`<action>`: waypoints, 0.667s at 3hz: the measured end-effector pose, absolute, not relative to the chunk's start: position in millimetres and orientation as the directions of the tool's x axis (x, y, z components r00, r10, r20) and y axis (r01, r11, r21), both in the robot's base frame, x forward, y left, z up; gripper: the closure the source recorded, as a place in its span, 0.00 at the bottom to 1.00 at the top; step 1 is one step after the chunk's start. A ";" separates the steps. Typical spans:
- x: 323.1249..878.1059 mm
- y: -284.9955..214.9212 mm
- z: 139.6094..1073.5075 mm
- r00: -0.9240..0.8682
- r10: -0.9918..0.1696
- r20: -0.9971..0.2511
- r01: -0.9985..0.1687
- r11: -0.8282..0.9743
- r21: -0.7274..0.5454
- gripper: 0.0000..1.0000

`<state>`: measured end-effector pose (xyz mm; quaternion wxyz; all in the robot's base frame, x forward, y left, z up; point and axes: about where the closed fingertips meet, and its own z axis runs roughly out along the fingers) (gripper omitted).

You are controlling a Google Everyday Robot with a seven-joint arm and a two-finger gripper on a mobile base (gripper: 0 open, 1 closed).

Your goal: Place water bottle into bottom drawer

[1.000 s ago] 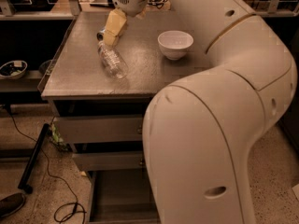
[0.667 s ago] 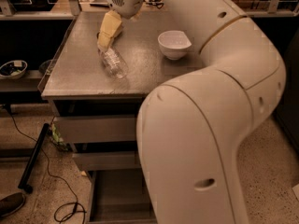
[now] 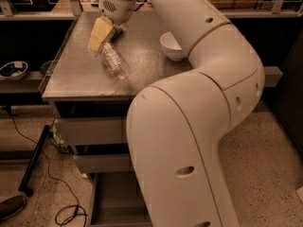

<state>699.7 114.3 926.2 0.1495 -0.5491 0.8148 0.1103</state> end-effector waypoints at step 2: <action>711.5 130.5 905.4 -0.369 -0.860 -0.354 -0.923 0.384 0.029 0.00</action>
Offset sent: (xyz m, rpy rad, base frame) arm 0.0172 0.0199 -0.0413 -0.0663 0.1037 -0.0128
